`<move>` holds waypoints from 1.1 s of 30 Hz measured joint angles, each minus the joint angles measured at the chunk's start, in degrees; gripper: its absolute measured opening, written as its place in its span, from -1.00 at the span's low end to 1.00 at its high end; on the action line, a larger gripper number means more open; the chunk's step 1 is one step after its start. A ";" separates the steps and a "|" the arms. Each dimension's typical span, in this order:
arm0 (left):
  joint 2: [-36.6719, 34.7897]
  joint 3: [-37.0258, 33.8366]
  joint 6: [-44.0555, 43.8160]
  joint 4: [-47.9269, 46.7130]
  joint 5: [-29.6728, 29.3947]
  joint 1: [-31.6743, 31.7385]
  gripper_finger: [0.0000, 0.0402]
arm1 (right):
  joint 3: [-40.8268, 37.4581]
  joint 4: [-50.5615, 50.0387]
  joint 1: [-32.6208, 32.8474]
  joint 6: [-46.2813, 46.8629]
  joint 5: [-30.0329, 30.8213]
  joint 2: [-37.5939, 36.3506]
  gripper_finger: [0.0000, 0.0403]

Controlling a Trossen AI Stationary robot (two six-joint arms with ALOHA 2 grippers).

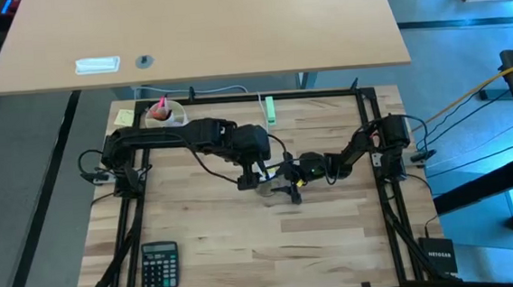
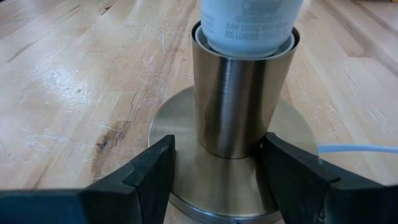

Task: Screw lightbulb
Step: Remove the lightbulb from the lamp

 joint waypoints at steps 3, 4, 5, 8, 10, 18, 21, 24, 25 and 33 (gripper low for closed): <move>0.61 0.00 0.66 0.90 0.00 -0.36 0.84 | 0.00 0.05 -0.02 0.00 0.01 0.00 0.16; 1.00 0.00 0.95 1.06 0.00 -0.40 0.85 | 0.00 0.11 -0.01 0.00 0.01 0.00 0.16; 1.57 0.00 0.93 1.21 0.09 -0.29 0.85 | 0.00 0.11 0.00 0.00 0.01 0.02 0.16; 3.95 0.00 1.33 1.37 3.05 0.45 0.84 | 0.00 0.11 -0.01 0.05 0.01 0.01 0.16; 5.55 0.00 1.57 1.60 4.58 0.91 0.83 | 0.00 0.13 0.00 0.32 0.01 0.01 0.16; 9.51 0.00 5.77 3.85 6.41 1.63 0.82 | 0.02 0.15 0.00 0.48 0.03 0.00 0.16; 10.10 -0.33 7.76 4.66 7.04 1.61 0.82 | 0.02 0.17 0.00 0.48 0.02 0.02 0.16; 11.07 -0.44 9.49 4.12 7.04 1.73 0.82 | 0.02 0.17 0.00 0.50 0.02 0.02 0.16; 11.25 -0.44 10.08 4.62 7.05 1.76 0.82 | 0.02 0.17 -0.01 0.52 -0.01 0.02 0.16; 12.31 -0.48 12.96 5.48 7.06 1.76 0.82 | 0.07 0.15 -0.02 0.59 -0.02 0.02 0.16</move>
